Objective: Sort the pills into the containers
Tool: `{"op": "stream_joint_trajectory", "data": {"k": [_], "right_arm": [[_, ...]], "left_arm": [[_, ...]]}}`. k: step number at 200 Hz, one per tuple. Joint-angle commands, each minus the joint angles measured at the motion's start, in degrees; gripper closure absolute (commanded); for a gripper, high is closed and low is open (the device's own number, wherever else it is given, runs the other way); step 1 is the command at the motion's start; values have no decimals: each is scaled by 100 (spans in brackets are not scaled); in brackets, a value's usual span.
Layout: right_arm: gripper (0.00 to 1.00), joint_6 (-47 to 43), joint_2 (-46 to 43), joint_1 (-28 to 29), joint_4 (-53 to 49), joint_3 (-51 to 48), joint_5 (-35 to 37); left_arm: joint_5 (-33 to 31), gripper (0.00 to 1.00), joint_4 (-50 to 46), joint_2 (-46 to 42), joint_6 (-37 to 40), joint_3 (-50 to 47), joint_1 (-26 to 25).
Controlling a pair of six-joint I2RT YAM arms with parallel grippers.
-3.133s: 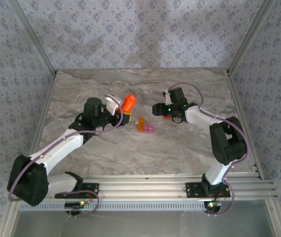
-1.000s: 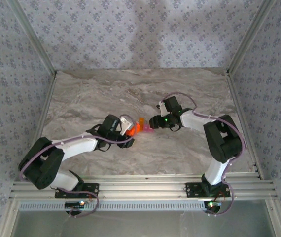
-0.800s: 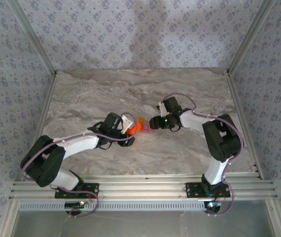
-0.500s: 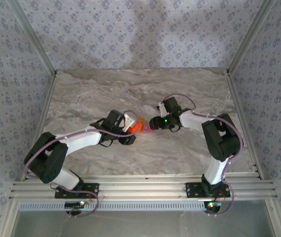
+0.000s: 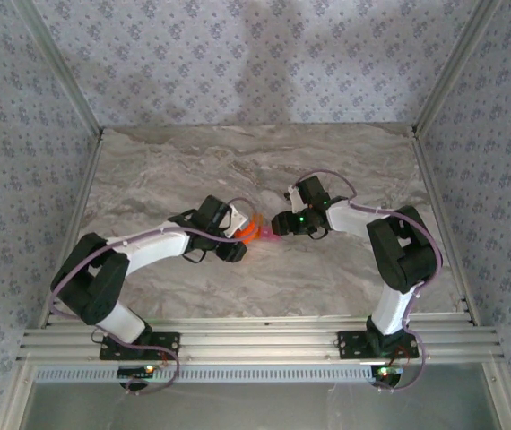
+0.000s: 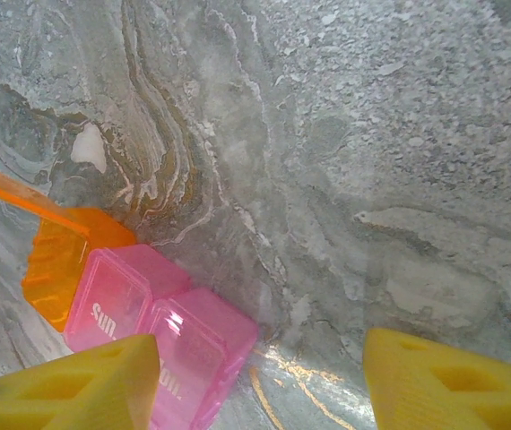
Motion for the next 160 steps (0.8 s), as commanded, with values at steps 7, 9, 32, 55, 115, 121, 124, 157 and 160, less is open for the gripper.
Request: {"op": "stream_joint_trajectory", "data": {"k": [7, 9, 32, 55, 115, 121, 124, 157, 160], "right_arm": [[37, -37, 88, -9, -53, 91, -111], [37, -39, 95, -8, -54, 89, -118], [37, -38, 114, -6, -57, 99, -130], [38, -43, 131, -9, -72, 97, -133], [38, -45, 167, 2, -76, 115, -151], [38, -45, 172, -2, -77, 115, -152], [38, -43, 168, 2, -78, 115, -150], [38, -43, 167, 0, -85, 114, -151], [38, -45, 167, -1, -88, 117, -156]], "left_arm": [[-72, 100, -224, 99, 161, 228, -54], [-75, 100, -228, 101, 161, 233, -54], [-89, 100, -288, 182, 196, 298, -48], [-104, 100, -354, 235, 222, 390, -47], [-166, 100, -610, 348, 299, 614, -47], [-237, 100, -624, 353, 289, 628, -46], [-245, 100, -632, 357, 285, 633, -49], [-284, 100, -796, 398, 347, 712, -51], [-286, 100, -807, 402, 345, 720, -47]]}}
